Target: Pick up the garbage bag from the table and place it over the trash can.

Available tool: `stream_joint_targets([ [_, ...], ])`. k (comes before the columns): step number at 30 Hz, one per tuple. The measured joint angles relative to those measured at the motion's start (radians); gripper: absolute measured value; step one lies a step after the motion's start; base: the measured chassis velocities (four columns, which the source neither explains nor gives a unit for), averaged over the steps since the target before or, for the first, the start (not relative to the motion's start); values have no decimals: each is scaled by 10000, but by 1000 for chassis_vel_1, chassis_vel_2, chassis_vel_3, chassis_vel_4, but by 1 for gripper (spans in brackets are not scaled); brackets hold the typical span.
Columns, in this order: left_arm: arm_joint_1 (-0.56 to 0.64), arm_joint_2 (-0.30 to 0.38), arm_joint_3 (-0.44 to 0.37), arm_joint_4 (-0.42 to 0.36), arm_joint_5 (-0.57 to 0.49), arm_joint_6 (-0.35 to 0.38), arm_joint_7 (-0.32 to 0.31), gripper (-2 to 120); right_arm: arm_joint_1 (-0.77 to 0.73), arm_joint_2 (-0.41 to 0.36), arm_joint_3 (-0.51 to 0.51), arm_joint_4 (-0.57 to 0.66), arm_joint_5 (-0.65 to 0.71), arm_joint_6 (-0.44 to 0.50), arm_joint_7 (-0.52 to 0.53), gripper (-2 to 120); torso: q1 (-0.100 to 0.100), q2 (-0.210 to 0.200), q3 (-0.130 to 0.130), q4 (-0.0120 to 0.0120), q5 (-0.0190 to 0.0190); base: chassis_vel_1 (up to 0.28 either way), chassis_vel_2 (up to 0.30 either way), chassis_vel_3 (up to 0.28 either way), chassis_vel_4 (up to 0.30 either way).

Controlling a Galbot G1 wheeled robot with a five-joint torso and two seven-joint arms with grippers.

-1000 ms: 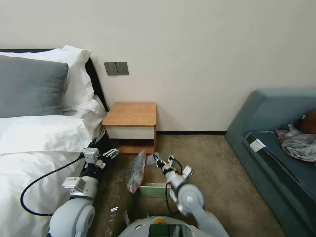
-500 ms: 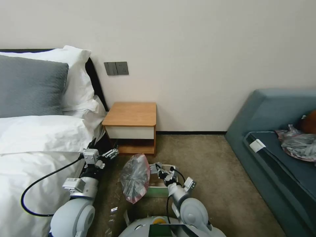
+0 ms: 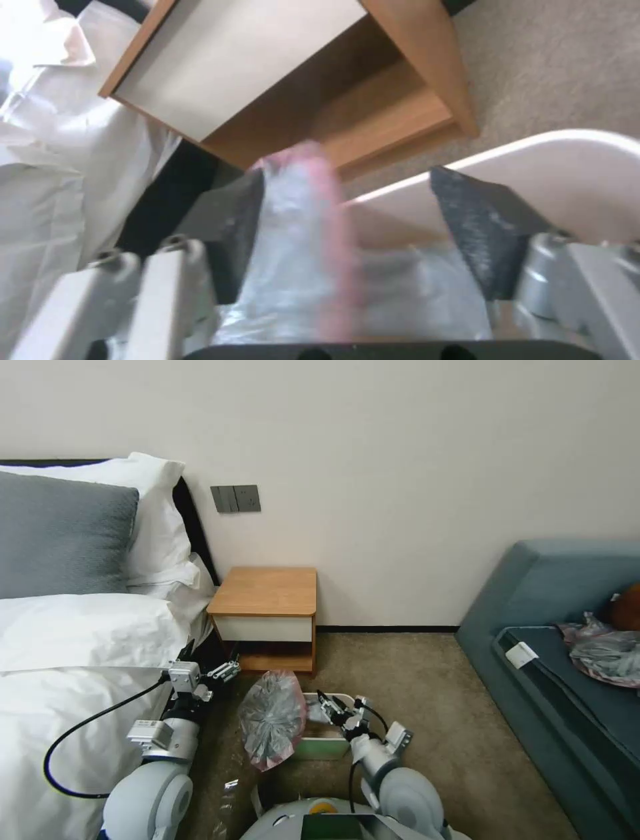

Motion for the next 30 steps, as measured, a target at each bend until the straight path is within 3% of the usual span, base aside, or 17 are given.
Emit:
stream_joint_targets([
  [7, 47, -46, 111, 20, 19, 45, -22, 100, -398, -143, 500, 588, 9, -1, -170, 96, 0, 0, 0, 0, 0, 0, 0, 0, 0],
  [9, 69, -64, 169, 40, 29, 76, -34, 100, -468, -112, 627, 672, -2, -1, -242, 99, 0, 0, 0, 0, 0, 0, 0, 0, 0],
  [15, 128, -78, 560, 85, 62, 263, -52, 100, -544, 45, 1060, 808, -146, 14, -426, 100, 0, 0, 0, 1, -1, 0, 0, 0, 0],
  [22, 197, -37, 1995, 363, 679, 456, -432, 98, -582, 277, 1684, 859, -250, 66, -612, 100, 1, 0, 0, 1, 0, 0, 0, 0, 0],
  [30, 144, -128, 2922, 1025, 1209, 441, -760, 97, -646, 293, 2006, 964, -245, 117, -664, 100, 1, 0, 0, 0, 0, 0, 0, 0, 0],
])
